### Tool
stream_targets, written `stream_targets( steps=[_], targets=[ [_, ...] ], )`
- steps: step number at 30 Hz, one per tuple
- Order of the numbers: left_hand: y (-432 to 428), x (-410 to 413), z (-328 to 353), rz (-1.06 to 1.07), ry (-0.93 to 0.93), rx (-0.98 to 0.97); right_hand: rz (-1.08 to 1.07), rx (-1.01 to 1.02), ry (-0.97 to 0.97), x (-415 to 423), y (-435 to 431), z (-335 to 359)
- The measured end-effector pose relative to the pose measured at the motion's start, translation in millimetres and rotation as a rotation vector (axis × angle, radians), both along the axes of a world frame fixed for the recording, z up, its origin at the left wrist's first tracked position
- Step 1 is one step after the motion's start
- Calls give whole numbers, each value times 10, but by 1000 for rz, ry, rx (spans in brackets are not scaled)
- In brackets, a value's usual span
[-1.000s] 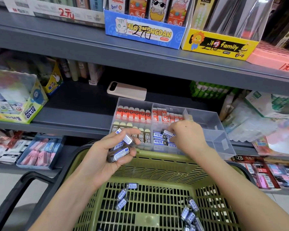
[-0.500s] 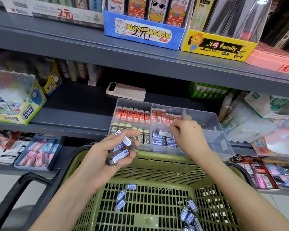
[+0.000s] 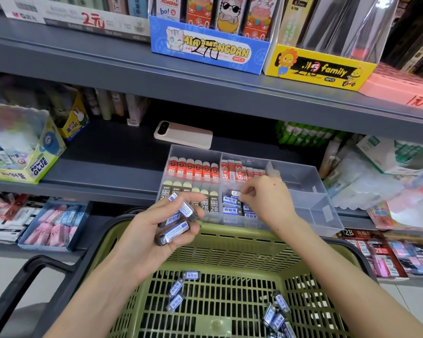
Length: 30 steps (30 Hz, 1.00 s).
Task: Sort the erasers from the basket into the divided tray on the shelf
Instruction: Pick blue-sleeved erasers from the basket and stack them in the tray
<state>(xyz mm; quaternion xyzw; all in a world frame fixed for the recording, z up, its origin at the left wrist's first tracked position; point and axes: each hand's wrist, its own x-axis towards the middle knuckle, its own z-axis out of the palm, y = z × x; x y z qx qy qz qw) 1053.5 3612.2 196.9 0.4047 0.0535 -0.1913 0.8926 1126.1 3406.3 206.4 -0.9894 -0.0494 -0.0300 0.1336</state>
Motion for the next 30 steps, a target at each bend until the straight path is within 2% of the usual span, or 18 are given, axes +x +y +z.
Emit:
stream_targets(
  steps=[7,11,14,20,22,26,30],
  targets=[
    [-13,-15,32,7,-13,9,15,81,19,-52,-50,-28],
    [5,-40,59,40,-120,160,104,26,-17,-67,-52,10],
    [8,-41,80,59,-158,206,177,-25,92,-65,-27,32],
    [-41,-59,68,17,-156,216,248,49,293,1,-114,75],
    [-50,-58,49,18,-143,218,237,49,240,-18,-134,61],
    [-34,-39,24,24,-135,212,97,-40,-25,-19,-179,43],
    [-21,-31,15,27,-128,194,63,51,-18,-47,-114,-9]
  ],
)
